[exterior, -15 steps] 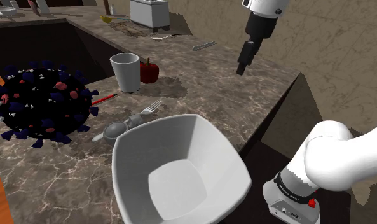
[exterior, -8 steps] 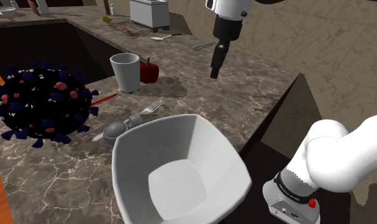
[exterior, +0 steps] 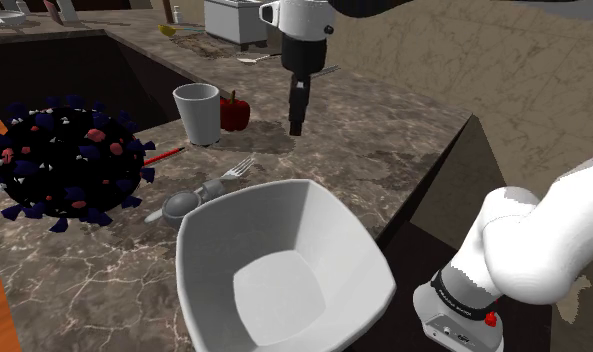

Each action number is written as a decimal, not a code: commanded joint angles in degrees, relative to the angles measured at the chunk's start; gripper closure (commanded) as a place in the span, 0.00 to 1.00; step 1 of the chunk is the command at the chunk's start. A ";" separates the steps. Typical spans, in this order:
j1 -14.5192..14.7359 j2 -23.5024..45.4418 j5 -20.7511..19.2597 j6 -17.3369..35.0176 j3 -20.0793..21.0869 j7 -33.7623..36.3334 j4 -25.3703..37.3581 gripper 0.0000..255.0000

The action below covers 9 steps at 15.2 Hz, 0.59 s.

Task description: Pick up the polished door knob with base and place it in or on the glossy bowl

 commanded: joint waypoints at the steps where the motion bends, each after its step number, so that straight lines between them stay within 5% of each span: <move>1: 1.17 3.36 -0.35 0.19 1.28 -1.40 2.91 0.00; 9: 6.07 15.24 -2.95 0.01 6.81 -5.86 13.60 0.00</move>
